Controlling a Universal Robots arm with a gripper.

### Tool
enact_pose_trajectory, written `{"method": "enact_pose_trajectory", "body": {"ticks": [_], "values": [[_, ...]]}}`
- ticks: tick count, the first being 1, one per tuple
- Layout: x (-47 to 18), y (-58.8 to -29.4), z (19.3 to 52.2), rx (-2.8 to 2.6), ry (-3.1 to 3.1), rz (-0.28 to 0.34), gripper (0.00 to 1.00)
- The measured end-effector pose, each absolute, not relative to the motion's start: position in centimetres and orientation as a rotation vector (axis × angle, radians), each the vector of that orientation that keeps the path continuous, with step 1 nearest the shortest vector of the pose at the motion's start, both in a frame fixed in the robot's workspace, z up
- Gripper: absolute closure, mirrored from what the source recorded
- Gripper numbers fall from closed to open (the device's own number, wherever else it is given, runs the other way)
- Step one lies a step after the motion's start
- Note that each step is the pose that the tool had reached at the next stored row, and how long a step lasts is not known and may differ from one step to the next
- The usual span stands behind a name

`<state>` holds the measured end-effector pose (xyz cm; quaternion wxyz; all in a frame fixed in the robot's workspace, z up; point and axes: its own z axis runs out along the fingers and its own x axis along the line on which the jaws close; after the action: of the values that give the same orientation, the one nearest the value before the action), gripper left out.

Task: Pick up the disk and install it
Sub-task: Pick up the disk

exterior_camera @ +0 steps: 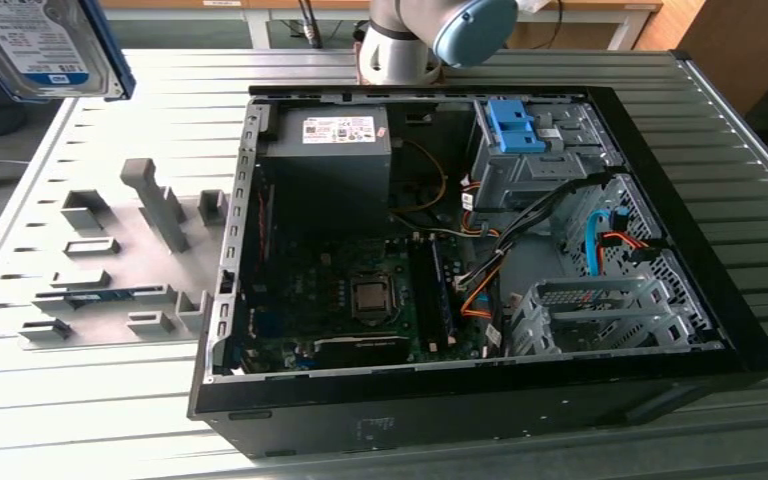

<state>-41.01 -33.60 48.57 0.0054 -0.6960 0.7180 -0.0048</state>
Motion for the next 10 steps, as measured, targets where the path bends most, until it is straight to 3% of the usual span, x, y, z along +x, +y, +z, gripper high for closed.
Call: {"method": "enact_pose_trajectory", "body": {"ticks": [10], "values": [[-40.76, -33.61, 48.57, -2.179, 2.248, -0.015, 0.64]]}}
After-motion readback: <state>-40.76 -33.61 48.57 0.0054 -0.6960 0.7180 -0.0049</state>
